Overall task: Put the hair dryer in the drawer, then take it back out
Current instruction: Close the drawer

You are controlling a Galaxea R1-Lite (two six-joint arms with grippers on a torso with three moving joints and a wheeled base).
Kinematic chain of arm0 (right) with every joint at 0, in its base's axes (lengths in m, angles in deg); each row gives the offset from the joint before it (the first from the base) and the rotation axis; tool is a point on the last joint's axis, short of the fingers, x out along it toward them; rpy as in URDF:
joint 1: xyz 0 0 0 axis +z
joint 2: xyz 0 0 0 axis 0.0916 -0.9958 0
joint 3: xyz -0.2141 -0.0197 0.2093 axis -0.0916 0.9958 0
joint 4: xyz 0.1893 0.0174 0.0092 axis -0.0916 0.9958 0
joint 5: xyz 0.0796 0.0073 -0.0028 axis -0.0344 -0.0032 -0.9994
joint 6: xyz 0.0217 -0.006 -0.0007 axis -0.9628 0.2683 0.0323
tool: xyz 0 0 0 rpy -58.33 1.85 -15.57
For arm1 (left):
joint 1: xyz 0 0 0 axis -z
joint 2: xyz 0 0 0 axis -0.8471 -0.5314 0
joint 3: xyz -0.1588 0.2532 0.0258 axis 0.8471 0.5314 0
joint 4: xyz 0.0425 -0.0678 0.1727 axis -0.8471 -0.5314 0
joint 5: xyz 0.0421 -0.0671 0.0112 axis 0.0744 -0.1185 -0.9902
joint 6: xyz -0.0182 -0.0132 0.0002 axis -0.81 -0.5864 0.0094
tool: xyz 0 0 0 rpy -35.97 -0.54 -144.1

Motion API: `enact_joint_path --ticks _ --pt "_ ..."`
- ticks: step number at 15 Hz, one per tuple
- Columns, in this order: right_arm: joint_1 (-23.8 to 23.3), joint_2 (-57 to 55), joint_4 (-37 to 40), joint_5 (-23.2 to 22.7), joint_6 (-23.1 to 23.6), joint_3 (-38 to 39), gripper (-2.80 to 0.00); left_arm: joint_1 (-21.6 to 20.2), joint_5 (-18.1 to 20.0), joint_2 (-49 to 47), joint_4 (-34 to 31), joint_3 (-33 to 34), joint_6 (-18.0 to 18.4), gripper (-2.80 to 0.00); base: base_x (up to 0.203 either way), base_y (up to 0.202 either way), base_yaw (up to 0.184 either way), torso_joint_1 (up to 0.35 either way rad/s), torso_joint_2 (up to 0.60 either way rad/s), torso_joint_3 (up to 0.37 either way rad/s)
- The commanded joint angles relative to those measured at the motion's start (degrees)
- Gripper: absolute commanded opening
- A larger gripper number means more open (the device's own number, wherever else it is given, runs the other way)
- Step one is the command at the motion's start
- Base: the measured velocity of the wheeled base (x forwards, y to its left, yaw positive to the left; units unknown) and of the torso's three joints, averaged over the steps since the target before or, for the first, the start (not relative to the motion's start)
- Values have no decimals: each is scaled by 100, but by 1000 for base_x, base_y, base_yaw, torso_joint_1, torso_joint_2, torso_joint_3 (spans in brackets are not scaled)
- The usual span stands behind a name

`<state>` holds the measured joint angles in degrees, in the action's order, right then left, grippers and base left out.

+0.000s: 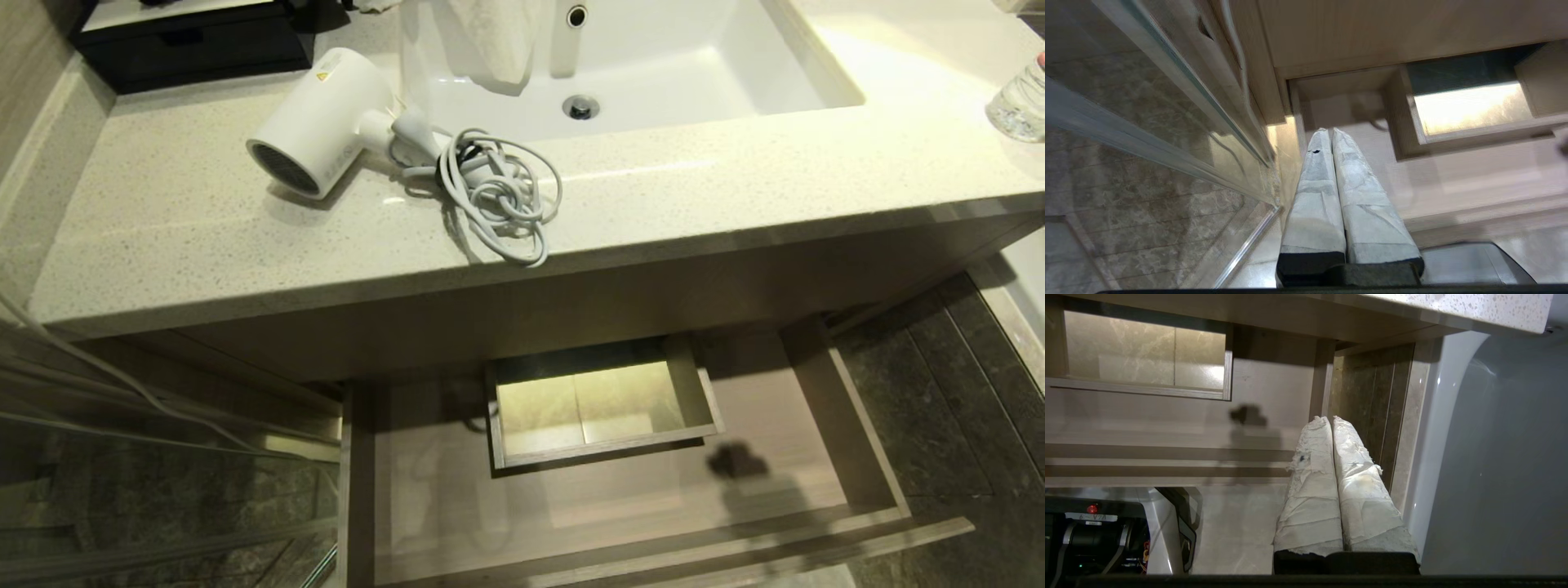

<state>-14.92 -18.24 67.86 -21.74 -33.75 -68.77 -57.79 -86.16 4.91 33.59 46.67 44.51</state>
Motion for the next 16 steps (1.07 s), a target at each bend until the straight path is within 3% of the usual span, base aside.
enact_joint_path --ticks 1,10,16 --pt "0 -60 27 5 12 -34 -280 -10 0 2 1 5 2 -280 0 0 0 0 0 0" --pt "0 -99 5 4 -5 -180 -280 -10 0 2 3 3 2 -280 0 0 0 -9 1 -11" --pt "0 -55 5 -5 -14 -180 -280 -10 0 2 -3 -4 2 -280 0 0 0 -261 16 -238"
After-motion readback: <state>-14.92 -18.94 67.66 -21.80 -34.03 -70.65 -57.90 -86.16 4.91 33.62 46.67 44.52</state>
